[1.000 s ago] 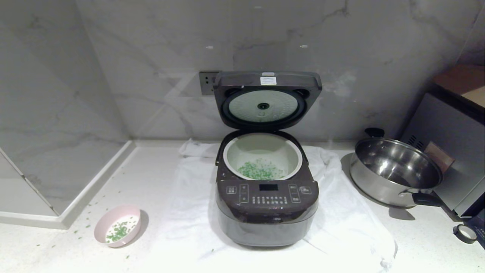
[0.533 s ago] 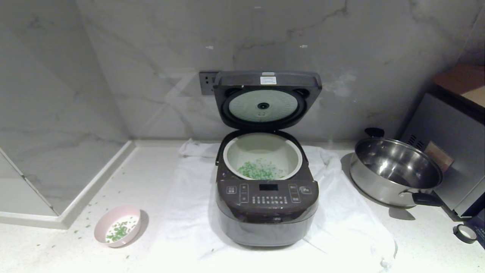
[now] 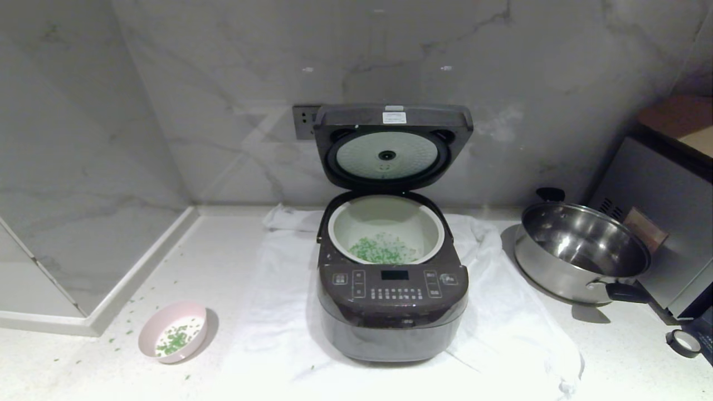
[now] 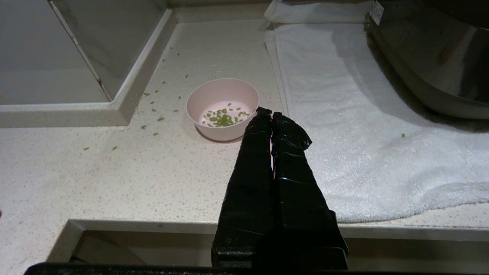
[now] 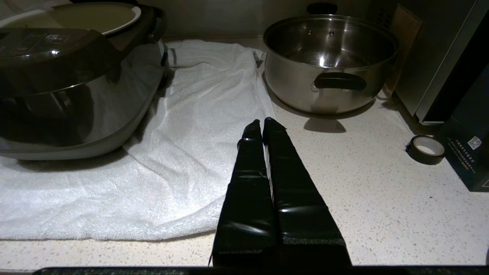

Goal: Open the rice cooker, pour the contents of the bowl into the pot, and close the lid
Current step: Turn on the tap

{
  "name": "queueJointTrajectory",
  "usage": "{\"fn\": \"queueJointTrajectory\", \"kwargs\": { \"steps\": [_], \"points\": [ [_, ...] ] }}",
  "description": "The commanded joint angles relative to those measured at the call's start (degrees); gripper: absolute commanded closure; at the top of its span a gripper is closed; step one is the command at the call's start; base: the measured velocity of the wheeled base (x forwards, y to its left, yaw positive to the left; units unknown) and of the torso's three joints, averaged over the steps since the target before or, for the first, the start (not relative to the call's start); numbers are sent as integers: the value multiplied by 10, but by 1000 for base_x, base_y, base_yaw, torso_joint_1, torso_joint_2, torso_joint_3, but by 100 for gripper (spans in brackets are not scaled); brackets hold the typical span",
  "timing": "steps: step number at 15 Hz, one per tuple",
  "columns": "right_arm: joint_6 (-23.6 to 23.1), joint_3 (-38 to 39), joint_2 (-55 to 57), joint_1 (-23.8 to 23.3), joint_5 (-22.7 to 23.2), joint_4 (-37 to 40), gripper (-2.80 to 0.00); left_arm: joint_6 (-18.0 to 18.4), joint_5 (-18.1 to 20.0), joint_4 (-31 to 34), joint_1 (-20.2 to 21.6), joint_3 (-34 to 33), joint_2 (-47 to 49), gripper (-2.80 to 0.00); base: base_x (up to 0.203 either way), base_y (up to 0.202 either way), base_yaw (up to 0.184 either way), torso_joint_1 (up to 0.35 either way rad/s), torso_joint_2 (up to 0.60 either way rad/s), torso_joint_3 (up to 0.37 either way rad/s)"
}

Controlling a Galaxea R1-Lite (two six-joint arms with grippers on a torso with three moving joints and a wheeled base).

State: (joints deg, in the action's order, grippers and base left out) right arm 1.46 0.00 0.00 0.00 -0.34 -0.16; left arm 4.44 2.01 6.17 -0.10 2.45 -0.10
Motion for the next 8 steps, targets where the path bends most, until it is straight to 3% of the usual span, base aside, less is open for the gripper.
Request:
{"fn": "queueJointTrajectory", "kwargs": {
  "steps": [1, 8],
  "points": [
    [0, 2, 0, 0, 0, 0, 0, 0, 1, 0, 0, 0, 0, 0, 0, 0, 0, 0, 0, 0],
    [2, 2, 0, 0, 0, 0, 0, 0, 0, 0, 0, 0, 1, 0, 0, 0, 0, 0, 0, 0]
  ]
}}
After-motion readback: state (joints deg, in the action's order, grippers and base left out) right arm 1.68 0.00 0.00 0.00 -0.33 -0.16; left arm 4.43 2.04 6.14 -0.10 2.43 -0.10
